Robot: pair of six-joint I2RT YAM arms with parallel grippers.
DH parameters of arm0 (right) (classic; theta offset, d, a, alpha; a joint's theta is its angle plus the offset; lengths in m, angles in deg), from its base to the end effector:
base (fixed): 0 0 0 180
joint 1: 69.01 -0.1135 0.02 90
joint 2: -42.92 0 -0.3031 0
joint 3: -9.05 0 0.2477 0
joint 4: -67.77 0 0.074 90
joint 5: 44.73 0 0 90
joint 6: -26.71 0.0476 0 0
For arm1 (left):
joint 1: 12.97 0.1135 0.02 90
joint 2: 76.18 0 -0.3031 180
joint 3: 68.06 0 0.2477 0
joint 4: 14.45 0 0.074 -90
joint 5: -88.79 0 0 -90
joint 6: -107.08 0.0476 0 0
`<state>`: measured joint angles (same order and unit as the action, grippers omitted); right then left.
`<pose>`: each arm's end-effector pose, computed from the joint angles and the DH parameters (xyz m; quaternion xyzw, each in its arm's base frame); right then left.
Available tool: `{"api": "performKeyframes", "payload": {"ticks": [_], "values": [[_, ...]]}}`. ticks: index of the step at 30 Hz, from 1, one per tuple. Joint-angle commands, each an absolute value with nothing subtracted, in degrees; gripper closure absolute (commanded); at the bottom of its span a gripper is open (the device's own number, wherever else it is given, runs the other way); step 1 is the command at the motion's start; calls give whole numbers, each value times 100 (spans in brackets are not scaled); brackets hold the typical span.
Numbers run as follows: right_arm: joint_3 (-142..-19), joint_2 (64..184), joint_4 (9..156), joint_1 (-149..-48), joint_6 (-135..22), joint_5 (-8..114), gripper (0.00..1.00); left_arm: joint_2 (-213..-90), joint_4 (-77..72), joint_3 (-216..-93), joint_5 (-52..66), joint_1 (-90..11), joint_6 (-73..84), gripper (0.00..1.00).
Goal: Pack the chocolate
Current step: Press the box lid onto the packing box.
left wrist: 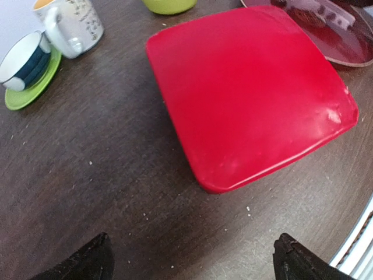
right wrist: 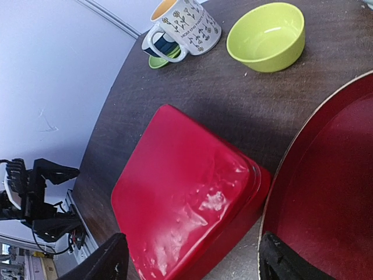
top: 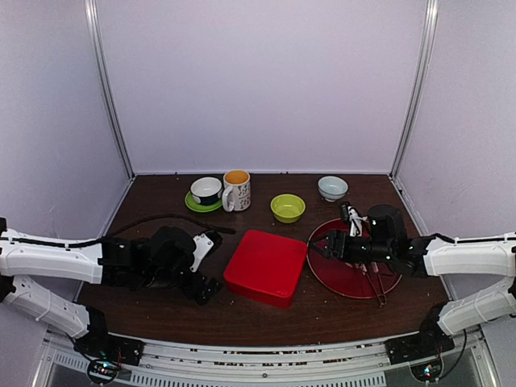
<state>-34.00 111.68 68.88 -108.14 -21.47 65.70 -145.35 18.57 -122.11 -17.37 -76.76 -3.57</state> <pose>0.1751 0.1639 0.2350 -0.0732 0.8403 0.4496 0.2941 0.1140 -0.2016 0.2430 0.2933 0.8784 -0.1404 0.3501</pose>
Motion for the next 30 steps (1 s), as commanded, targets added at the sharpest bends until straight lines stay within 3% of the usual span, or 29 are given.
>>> {"api": "performKeyframes", "payload": {"ticks": [1, 8, 18, 23, 26, 30], "values": [[-3874, 11184, 7685, -10568, -2847, 6519, 22, -13979, 2595, -12212, -2123, -7721, -2045, 2], [-4427, 11814, 7831, -10309, -3085, 6883, 16, -13927, 1990, -11980, -1133, -8068, -3879, 2], [-5602, 13177, 8271, -10309, -3584, 7154, 13, -14982, -108, -11682, -724, -8468, -4987, 17], [-6196, 13836, 8686, -10303, -3880, 7257, 14, -15413, -797, -11612, -776, -8469, -5277, 32], [-6399, 14140, 8756, -10318, -3930, 7432, 15, -15507, -750, -11608, -1089, -8464, -5388, 53], [-6597, 14384, 8945, -10403, -4065, 7615, 16, -15532, -597, -11606, -1288, -8357, -5353, 55]]}}
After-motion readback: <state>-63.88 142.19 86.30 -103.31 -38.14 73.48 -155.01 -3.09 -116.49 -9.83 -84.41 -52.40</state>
